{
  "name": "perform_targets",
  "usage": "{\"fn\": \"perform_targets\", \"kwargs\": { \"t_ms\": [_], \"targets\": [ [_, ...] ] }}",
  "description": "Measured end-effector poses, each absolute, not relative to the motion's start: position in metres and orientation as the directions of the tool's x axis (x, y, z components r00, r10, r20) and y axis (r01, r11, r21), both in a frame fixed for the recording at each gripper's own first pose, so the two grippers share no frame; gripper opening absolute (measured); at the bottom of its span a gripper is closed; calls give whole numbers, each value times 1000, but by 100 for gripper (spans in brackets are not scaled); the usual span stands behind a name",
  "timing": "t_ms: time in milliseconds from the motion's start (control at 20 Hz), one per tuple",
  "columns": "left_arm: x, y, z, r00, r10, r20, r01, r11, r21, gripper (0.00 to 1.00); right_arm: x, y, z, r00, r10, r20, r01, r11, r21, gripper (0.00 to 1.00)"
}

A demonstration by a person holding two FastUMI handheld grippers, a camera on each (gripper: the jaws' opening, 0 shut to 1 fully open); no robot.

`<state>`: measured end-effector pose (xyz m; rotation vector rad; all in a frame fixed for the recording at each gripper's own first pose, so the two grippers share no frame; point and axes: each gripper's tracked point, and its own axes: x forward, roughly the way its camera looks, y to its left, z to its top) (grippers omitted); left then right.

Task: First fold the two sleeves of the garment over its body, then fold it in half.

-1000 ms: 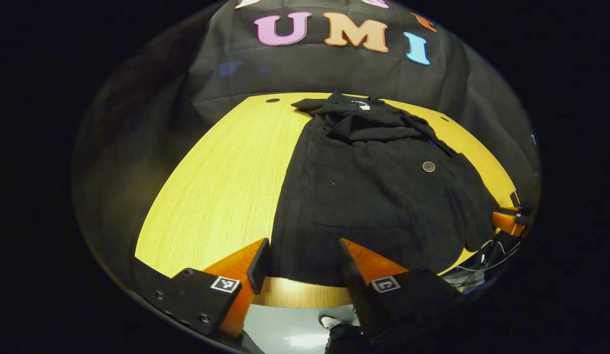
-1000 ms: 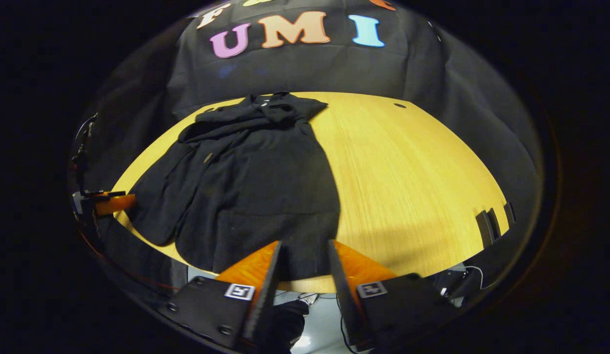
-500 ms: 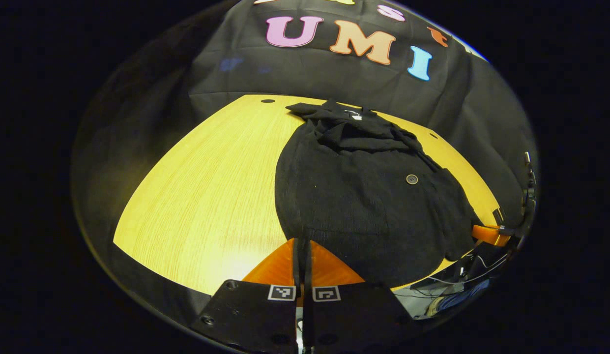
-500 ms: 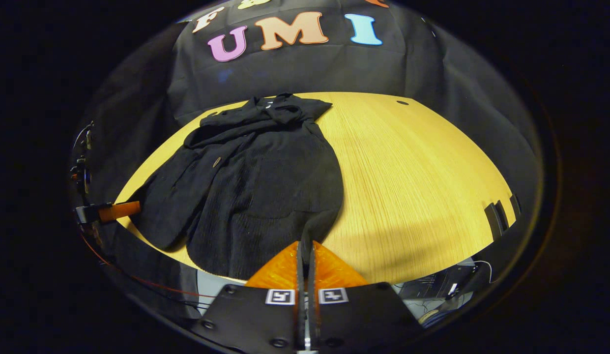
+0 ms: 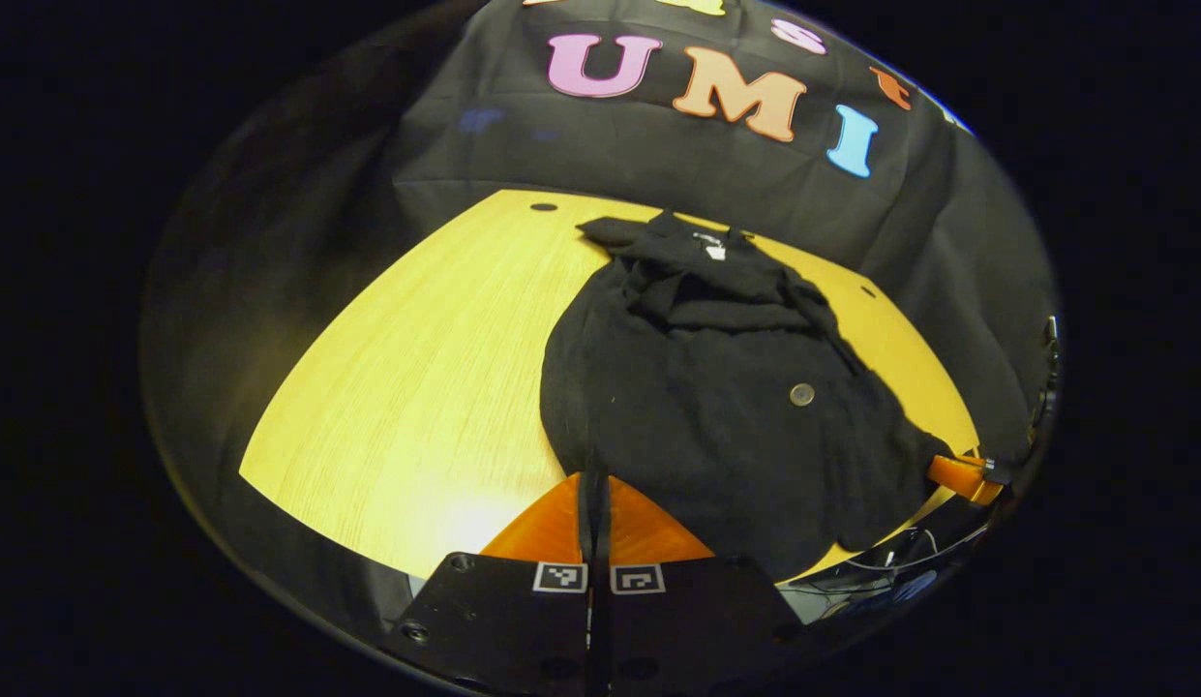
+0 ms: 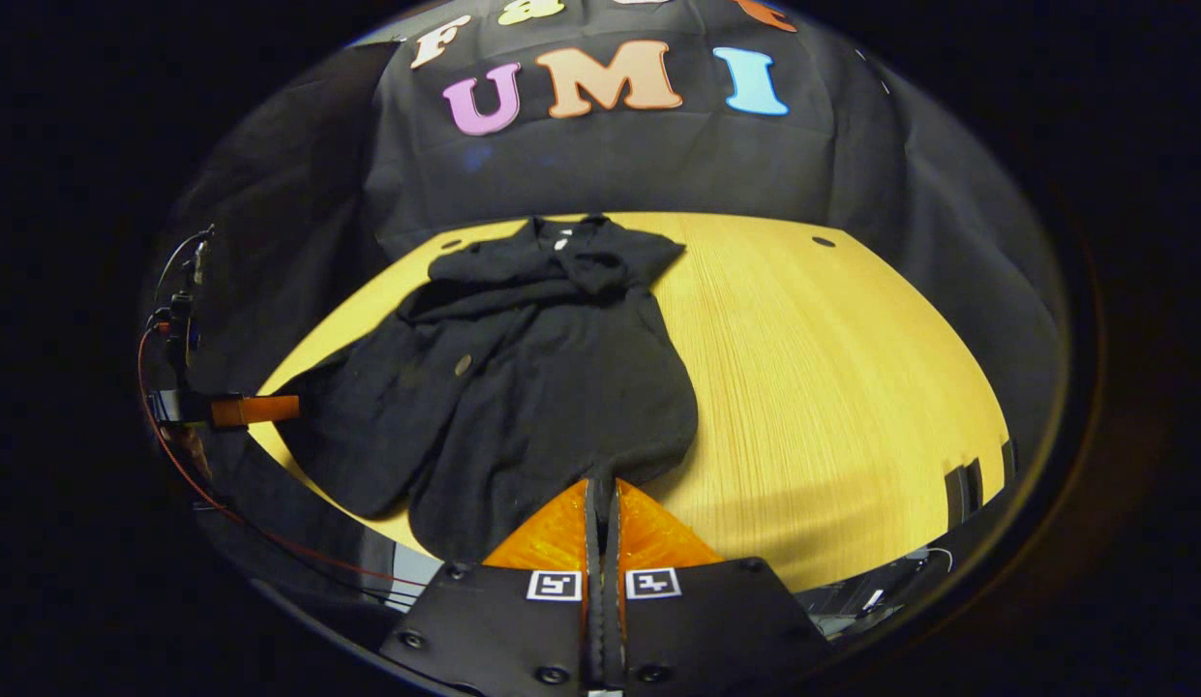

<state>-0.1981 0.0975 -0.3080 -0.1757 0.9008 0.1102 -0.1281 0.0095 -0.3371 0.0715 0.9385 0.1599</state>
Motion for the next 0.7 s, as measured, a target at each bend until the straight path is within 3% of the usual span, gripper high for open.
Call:
{"fn": "perform_targets", "kwargs": {
  "t_ms": [200, 700],
  "targets": [
    [-159, 87, -275, 677, 38, -735, -183, 976, -117, 0, -95, 4, -315, 630, 219, -746, -133, 976, 174, 2],
    [-99, 94, -252, 707, 43, -706, -179, 977, -119, 0, -21, 11, -270, 699, 266, -663, -168, 963, 209, 2]
  ]
}}
